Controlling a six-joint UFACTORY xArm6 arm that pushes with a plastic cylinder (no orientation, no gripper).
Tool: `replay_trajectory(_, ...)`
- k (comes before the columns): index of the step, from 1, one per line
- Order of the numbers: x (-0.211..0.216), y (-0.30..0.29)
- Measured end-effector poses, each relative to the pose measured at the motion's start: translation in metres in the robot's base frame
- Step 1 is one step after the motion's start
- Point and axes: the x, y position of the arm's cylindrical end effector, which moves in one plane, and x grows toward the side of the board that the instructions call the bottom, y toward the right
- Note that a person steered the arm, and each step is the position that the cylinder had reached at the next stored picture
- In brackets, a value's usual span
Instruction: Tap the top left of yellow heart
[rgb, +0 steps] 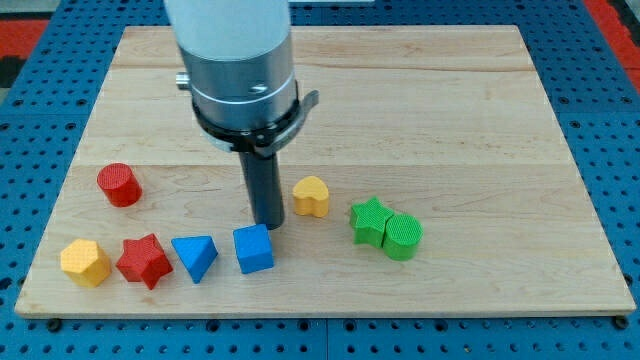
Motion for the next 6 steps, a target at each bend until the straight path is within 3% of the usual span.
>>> replay_trajectory(1, 0.000, 0.006)
replay_trajectory(2, 0.000, -0.024)
replay_trajectory(3, -0.015, -0.050)
replay_trajectory(4, -0.057, -0.050)
replay_trajectory(6, -0.077, 0.013)
